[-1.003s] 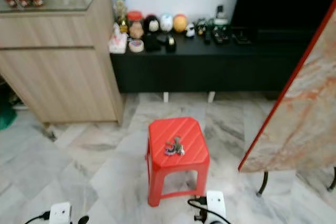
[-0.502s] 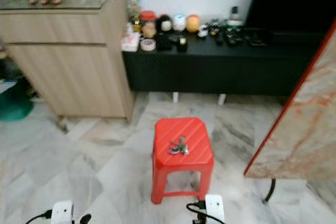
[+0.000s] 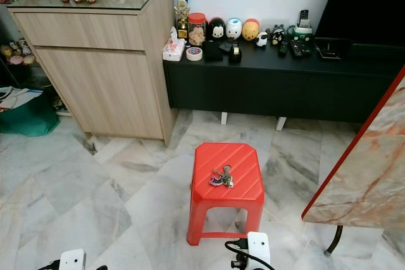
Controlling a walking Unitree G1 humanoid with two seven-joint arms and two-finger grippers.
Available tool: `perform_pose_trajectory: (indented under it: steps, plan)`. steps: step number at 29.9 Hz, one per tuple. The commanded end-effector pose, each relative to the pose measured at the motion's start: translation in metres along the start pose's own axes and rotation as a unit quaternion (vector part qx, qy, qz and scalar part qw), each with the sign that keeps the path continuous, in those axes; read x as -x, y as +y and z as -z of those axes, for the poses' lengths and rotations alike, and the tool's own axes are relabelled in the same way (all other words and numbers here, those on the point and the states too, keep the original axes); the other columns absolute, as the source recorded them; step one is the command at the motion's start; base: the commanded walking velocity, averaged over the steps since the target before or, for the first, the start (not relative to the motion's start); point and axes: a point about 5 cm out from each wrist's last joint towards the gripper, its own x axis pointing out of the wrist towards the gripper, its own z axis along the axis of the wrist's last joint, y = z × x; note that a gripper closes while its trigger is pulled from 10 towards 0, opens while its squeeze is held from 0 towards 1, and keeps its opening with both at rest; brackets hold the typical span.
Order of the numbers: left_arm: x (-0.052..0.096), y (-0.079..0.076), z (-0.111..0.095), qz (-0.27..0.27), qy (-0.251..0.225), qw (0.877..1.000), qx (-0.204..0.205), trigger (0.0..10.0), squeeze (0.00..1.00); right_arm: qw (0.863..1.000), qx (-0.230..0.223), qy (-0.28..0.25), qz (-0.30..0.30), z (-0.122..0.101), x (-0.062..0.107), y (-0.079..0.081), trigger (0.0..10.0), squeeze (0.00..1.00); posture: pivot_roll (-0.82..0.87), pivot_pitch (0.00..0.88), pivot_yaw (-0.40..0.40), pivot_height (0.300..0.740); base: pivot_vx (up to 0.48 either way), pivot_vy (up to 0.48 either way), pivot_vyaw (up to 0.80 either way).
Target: Hang keys on a hook
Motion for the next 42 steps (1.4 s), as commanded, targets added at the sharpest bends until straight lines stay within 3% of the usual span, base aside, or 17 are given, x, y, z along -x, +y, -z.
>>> perform_pose_trajectory:
  steps: [1,5,10,20,28,30,42]
  plan:
    - [0.0006,0.0012,0.0022,-0.001,0.005,1.0,-0.002,10.0,0.0,1.0,-0.004,-0.005,-0.002,-0.0018,-0.0003,0.0008,10.0,0.0,0.1,0.018,-0.021,0.74,0.0,0.0,0.0]
    - [0.0004,0.0007,0.0018,0.0,0.005,1.0,0.0,10.0,0.0,0.999,0.032,-0.016,-0.008,-0.006,-0.0006,0.0018,10.0,0.0,0.1,0.022,-0.02,0.74,0.0,0.0,0.0]
    - [0.0004,-0.0001,0.0022,0.0,0.007,1.0,0.0,10.0,0.0,0.999,0.039,-0.008,-0.007,-0.0039,-0.0005,0.0016,10.0,0.0,0.1,0.027,-0.023,0.74,0.0,0.0,0.64]
    - [0.0005,0.0003,0.0026,0.0,0.008,1.0,0.002,10.0,0.0,1.0,0.028,-0.01,-0.008,-0.0039,-0.0005,0.0021,10.0,0.0,0.1,0.038,-0.025,0.74,0.096,0.0,0.0]
    - [0.0006,-0.0011,0.0033,0.001,0.009,1.0,0.004,10.0,0.0,0.998,0.064,-0.013,-0.006,-0.0055,-0.0003,0.0002,10.0,0.0,0.09,0.05,-0.026,0.74,0.12,0.0,0.57]
    - [0.0005,-0.0017,0.0031,0.001,0.009,1.0,0.004,10.0,0.0,0.999,0.045,-0.013,-0.005,-0.0047,-0.0002,-0.0003,10.0,0.0,0.09,0.051,-0.027,0.74,0.12,0.0,0.0]
    - [0.0009,-0.0021,0.0043,0.002,0.01,1.0,0.003,10.0,0.0,0.999,0.044,-0.01,-0.006,-0.0028,0.0001,-0.0002,10.0,0.0,0.09,0.03,-0.024,0.74,0.24,0.0,0.0]
